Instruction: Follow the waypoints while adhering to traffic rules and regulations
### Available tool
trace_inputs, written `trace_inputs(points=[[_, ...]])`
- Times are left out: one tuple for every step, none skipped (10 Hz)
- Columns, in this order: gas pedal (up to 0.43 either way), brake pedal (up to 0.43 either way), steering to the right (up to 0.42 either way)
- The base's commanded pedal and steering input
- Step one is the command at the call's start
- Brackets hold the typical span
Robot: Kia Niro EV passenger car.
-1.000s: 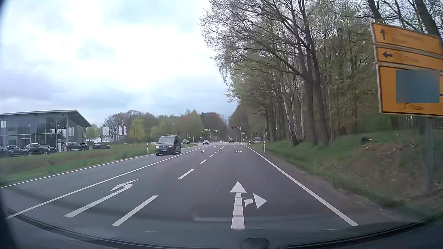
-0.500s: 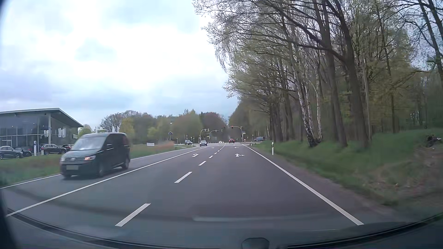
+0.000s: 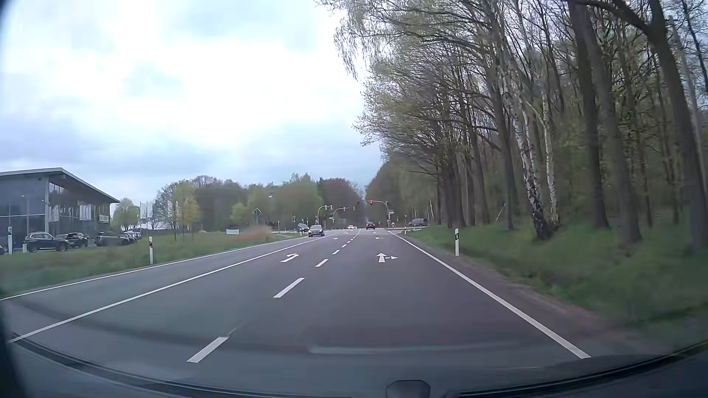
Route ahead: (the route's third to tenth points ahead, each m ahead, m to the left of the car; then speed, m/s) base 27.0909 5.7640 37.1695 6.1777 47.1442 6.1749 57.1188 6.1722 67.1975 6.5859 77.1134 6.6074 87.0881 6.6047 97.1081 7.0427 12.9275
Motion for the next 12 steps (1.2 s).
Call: trace_inputs(points=[[0.087, 0.006, -0.002], [0.087, 0.0, -0.003], [0.087, 0.0, -0.002], [0.087, 0.0, -0.003], [0.087, 0.0, -0.002], [0.087, 0.006, -0.002], [0.098, 0.006, -0.003], [0.11, 0.006, -0.003], [0.11, 0.006, -0.003], [0.118, 0.006, -0.003], [0.13, 0.0, -0.003], [0.13, 0.0, -0.003]])
